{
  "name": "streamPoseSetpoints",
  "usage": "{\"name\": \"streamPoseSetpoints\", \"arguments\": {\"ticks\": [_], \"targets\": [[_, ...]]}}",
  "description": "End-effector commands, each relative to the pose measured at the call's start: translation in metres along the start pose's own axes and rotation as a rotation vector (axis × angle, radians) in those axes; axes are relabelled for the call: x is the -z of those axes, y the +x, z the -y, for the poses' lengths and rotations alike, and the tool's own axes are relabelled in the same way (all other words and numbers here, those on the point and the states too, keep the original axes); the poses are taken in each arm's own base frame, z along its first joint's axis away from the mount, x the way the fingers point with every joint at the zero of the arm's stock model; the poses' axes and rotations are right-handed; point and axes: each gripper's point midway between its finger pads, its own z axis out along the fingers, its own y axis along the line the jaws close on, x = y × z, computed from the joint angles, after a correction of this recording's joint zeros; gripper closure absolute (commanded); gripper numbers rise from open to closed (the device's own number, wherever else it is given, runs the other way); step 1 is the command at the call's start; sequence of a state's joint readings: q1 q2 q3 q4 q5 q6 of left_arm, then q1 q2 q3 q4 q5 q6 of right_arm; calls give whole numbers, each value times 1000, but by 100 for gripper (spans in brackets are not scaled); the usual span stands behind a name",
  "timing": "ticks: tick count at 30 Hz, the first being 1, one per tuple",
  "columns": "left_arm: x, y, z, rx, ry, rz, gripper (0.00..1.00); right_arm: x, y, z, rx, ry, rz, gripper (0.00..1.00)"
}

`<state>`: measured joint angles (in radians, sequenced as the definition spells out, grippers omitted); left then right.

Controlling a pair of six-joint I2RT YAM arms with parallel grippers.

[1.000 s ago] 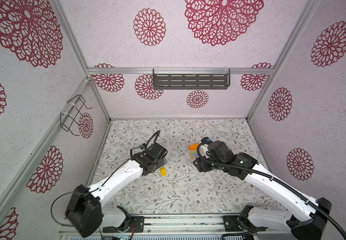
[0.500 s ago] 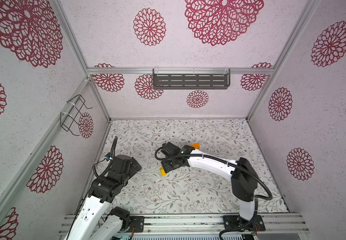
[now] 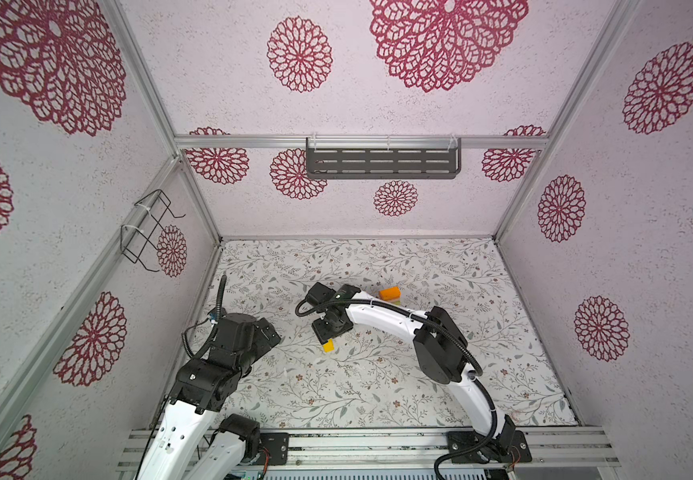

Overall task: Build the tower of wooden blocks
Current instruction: 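Grasp the yellow block with the right gripper while the left gripper withdraws, then lift the yellow block with the right gripper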

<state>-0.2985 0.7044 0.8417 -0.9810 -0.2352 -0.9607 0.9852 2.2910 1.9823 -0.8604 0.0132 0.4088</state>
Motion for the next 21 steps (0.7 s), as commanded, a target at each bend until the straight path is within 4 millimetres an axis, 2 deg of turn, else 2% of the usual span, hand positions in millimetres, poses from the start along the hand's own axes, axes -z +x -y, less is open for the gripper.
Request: {"name": "streamPoseSetpoints", "arguments": {"ticks": [1, 11, 17, 21], "targets": [[-6, 1, 0, -13, -1, -8, 1, 3, 5, -4, 13, -24, -36, 40], [-7, 2, -4, -6, -2, -14, 1, -5, 17, -9, 33, -17, -73, 43], [-7, 1, -4, -4, -2, -16, 1, -2, 15, -8, 32, -8, -58, 56], [-7, 2, -5, -5, -2, -19, 1, 2, 13, -10, 34, -13, -52, 68]]}}
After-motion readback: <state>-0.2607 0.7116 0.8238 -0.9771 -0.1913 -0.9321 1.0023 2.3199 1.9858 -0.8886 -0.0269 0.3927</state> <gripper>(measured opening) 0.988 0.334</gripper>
